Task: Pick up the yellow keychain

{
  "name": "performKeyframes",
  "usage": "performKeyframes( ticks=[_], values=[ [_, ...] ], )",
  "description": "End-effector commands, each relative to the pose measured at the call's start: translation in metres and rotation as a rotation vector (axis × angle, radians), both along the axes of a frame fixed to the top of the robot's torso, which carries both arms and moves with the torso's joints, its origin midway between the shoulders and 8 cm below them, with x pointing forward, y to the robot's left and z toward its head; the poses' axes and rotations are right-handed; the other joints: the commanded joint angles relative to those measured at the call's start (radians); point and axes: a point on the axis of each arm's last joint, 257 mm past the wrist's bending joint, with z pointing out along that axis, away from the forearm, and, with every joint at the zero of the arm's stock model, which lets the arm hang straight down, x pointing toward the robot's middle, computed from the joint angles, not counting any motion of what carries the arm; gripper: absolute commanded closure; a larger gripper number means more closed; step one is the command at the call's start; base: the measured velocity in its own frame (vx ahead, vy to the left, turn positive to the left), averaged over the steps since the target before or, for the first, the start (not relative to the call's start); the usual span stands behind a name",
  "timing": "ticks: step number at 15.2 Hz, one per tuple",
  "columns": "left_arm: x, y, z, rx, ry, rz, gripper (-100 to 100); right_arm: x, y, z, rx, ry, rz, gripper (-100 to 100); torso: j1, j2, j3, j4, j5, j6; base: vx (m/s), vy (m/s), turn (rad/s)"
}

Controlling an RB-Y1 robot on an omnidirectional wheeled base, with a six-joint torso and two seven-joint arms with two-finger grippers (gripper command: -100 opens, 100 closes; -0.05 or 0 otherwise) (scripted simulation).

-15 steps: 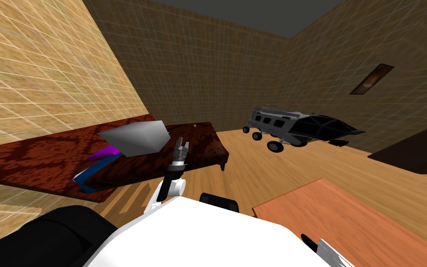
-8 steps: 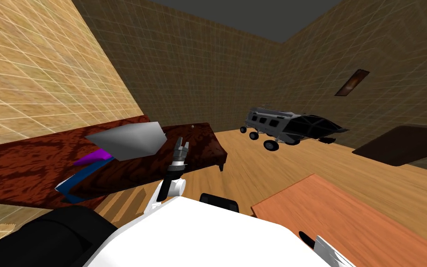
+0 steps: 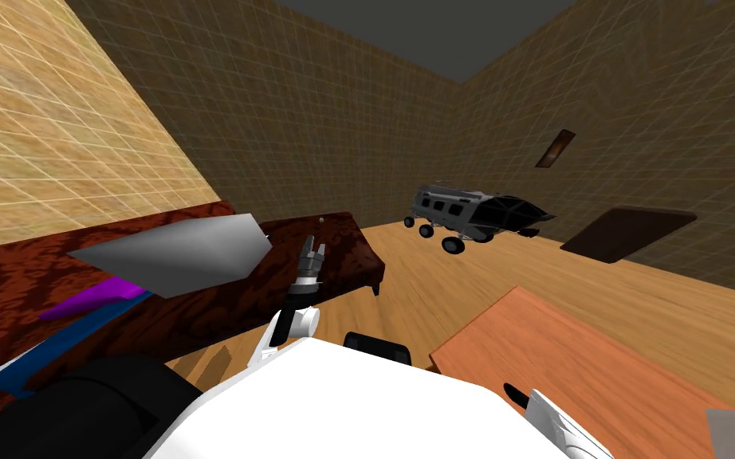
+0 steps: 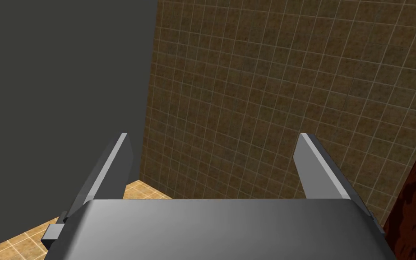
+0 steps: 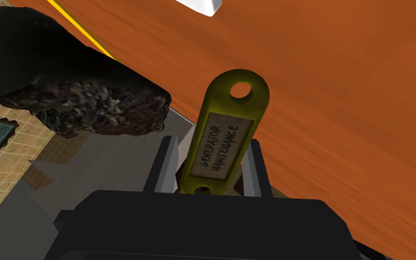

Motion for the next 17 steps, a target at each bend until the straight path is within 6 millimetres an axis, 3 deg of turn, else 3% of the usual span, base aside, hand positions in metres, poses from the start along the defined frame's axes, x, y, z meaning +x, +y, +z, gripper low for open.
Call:
performKeyframes(
  ticks=[1, 2, 5, 6, 8, 11, 14, 15, 17],
  values=[
    [0.0, 0.0, 0.0, 0.0, 0.0, 0.0, 0, 0.014, 0.001, 0.001, 0.0, -0.002, 0.038, 100, 0.0, 0.0, 0.0, 0.0, 0.0, 0.0, 0.057, 0.026, -0.244],
    [0.0, 0.0, 0.0, 0.0, 0.0, 0.0, 0, 0.029, 0.008, -0.003, 0.017, -0.008, 0.067, 100, 0.0, 0.0, 0.0, 0.0, 0.0, 0.0, 0.078, 0.026, -0.349],
    [0.0, 0.0, 0.0, 0.0, 0.0, 0.0, 0, 0.03, 0.004, 0.002, 0.001, -0.004, 0.077, 100, 0.0, -0.001, -0.001, 0.0, 0.0, -0.001, 0.059, 0.022, -0.11],
    [0.0, 0.0, 0.0, 0.0, 0.0, 0.0, 0, 0.045, 0.008, 0.001, 0.007, -0.009, 0.107, 100, -0.001, 0.0, 0.0, 0.0, 0.0, -0.001, 0.034, 0.01, -0.184],
    [0.0, 0.0, 0.0, 0.0, 0.0, 0.0, 0, 0.046, 0.006, 0.003, 0.0, -0.004, 0.116, 100, -0.001, 0.001, 0.0, 0.0, 0.0, 0.001, 0.04, 0.02, -0.193],
    [0.0, 0.0, 0.0, 0.0, 0.0, 0.0, 0, 0.075, 0.016, 0.003, 0.009, -0.007, 0.184, 100, -0.001, 0.0, 0.0, -0.001, 0.0, 0.001, 0.059, 0.027, -0.287],
    [0.0, 0.0, 0.0, 0.0, 0.0, 0.0, 0, 0.076, 0.011, 0.007, -0.006, -0.001, 0.191, 100, 0.0, -0.001, -0.001, 0.0, 0.001, 0.0, 0.047, 0.033, -0.116],
    [0.0, 0.0, 0.0, 0.0, 0.0, 0.0, 0, 0.087, 0.015, 0.007, 0.0, -0.008, 0.21, 100, 0.0, 0.0, 0.0, 0.0, 0.0, -0.001, 0.036, 0.016, -0.185],
    [0.0, 0.0, 0.0, 0.0, 0.0, 0.0, 0, 0.089, 0.014, 0.009, -0.011, 0.002, 0.227, 100, -0.001, 0.0, 0.0, -0.001, 0.0, 0.001, 0.041, 0.024, -0.183]
  ],
)
